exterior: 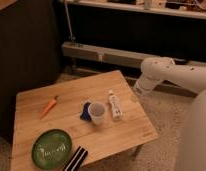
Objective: Move the arm in a circular motion
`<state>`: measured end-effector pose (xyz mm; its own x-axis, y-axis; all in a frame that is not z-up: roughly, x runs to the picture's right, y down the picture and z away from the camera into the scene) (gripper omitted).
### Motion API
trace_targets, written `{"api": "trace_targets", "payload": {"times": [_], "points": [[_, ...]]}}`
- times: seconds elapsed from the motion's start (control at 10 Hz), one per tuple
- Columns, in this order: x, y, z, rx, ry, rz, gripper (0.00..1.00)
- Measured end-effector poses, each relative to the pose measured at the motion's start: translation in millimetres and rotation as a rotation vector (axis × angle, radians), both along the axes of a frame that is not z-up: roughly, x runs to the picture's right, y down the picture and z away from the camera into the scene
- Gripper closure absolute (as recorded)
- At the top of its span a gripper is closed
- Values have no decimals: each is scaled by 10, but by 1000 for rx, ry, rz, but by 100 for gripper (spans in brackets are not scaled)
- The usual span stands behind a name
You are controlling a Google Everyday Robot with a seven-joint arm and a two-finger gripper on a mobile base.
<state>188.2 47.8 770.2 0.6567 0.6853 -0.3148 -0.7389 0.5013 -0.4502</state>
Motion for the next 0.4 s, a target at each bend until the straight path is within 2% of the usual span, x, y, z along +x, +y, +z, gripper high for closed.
{"api": "trace_targets", "payload": {"times": [0.1, 0.4], "points": [[-40, -57, -7, 6, 12, 0, 97], [-339, -496, 53, 42, 27, -33, 97]]}}
